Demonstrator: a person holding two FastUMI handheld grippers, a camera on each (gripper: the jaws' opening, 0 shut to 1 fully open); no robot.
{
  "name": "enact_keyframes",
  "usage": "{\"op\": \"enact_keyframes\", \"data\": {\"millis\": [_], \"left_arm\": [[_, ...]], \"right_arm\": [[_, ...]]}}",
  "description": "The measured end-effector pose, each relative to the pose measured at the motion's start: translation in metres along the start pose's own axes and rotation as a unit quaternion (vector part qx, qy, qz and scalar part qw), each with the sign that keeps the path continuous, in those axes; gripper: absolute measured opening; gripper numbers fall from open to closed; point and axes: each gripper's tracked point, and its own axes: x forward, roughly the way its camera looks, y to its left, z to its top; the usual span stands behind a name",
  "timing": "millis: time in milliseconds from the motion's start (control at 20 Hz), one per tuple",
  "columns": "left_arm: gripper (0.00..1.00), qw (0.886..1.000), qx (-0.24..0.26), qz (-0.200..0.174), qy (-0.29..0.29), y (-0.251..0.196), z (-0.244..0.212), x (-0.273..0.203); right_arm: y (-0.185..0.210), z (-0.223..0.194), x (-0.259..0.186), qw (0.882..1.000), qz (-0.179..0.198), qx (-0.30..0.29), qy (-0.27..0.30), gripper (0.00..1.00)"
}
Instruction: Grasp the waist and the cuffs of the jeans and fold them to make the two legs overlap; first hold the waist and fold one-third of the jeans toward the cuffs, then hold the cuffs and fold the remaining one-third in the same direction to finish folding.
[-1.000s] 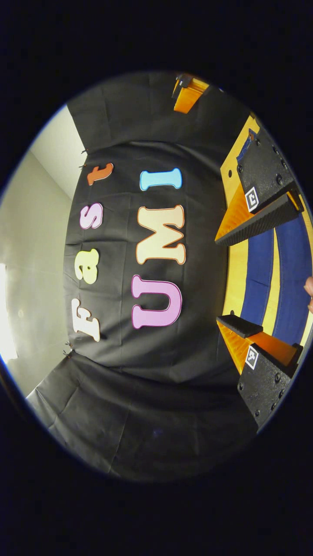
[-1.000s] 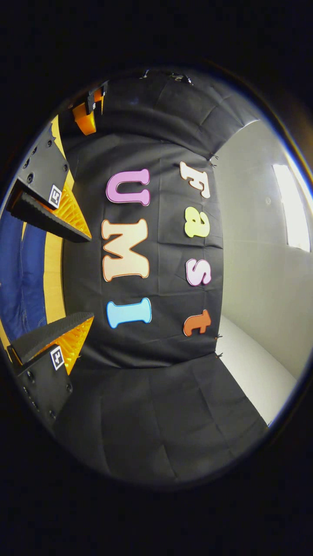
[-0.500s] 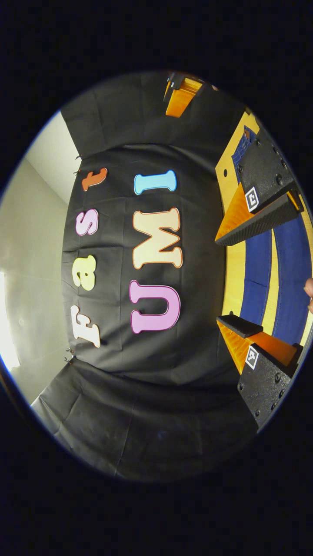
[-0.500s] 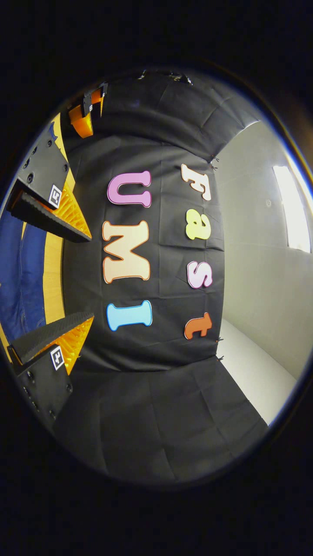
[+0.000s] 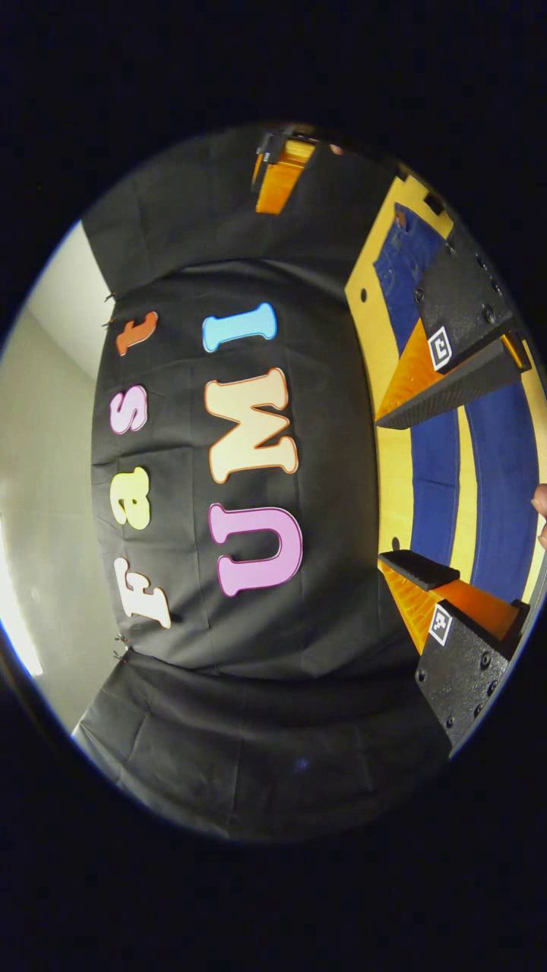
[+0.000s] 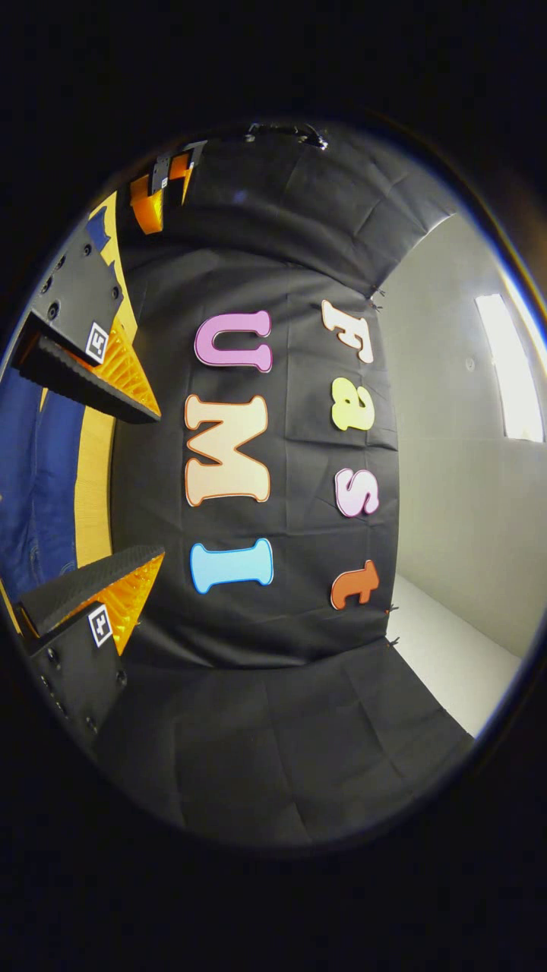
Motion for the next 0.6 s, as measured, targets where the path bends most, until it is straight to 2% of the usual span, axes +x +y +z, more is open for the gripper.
{"op": "enact_keyframes", "data": {"millis": [200,300,450,600], "left_arm": [[0.95,0.998,0.025,0.013,0.05,0.031,-0.036,-0.008],[0.94,0.995,0.059,0.011,0.082,0.046,-0.061,-0.009],[0.94,0.984,0.115,0.0,0.139,0.069,-0.1,-0.019],[0.95,0.964,0.172,-0.031,0.199,0.077,-0.141,-0.032]], "right_arm": [[-0.007,-0.021,0.008,1.0,0.009,0.01,0.015,0.98],[-0.008,-0.024,0.017,1.0,0.01,0.005,0.013,0.98],[-0.006,-0.035,0.026,1.0,0.005,0.0,0.024,0.98],[0.0,-0.047,0.036,0.999,0.005,0.0,0.033,0.98]]}}
